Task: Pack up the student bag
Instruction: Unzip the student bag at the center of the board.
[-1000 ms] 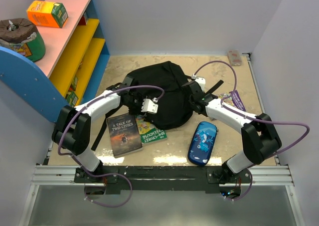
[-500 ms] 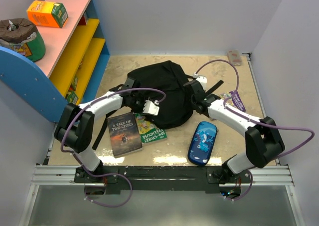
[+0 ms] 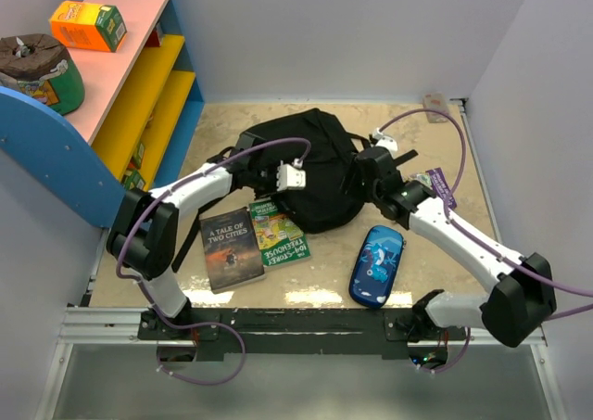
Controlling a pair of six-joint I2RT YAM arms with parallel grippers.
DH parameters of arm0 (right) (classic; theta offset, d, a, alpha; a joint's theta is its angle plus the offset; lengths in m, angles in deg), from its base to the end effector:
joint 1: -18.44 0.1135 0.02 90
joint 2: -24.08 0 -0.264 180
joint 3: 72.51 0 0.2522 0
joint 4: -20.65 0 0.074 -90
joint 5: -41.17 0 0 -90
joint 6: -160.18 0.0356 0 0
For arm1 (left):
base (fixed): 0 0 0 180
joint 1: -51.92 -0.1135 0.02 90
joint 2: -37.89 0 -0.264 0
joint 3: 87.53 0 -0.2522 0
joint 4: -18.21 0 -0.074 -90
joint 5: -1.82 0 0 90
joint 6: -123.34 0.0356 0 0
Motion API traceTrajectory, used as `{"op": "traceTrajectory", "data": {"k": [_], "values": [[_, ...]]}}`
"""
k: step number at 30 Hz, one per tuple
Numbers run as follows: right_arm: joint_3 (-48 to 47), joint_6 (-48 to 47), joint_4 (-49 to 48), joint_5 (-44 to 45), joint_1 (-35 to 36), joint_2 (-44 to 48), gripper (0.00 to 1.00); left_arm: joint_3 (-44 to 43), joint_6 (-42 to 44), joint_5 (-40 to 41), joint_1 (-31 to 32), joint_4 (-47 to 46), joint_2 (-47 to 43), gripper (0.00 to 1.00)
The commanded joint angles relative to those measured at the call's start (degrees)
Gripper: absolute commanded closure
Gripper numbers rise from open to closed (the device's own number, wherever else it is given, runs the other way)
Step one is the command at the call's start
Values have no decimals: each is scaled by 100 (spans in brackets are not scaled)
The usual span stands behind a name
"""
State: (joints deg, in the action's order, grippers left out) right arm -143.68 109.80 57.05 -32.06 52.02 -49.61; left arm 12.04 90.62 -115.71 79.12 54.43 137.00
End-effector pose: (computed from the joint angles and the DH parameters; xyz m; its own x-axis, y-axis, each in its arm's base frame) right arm 0.2405 0.1474 0.2879 -0.6216 0.3202 -0.7149 0.0699 0.9317 0.3565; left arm 0.3139 -0.1798 0.2070 0.1466 0.7635 -0.6290 0.9591 0.0460 0.2794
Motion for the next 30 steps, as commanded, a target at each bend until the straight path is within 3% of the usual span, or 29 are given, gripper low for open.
{"op": "traceTrajectory", "data": {"k": [1,7,12,19,30], "values": [[194,555,-57,-464,323,529,48,-592,-1429,-429,57,-699,-173,100],[739,1311,-522,-439,1140,970,53,-1023,-2439,-139,119,-725,-41,100],[801,1838,-988,-227,1800,664,54,-1102,-3029,54,434,-796,38,100],[854,2006,-1331,-24,1713,215,53,-1050,-3064,116,752,-365,135,100],[1003,3394,-436,852,1713,56,44,-584,-3082,-586,769,-189,-23,100]]}}
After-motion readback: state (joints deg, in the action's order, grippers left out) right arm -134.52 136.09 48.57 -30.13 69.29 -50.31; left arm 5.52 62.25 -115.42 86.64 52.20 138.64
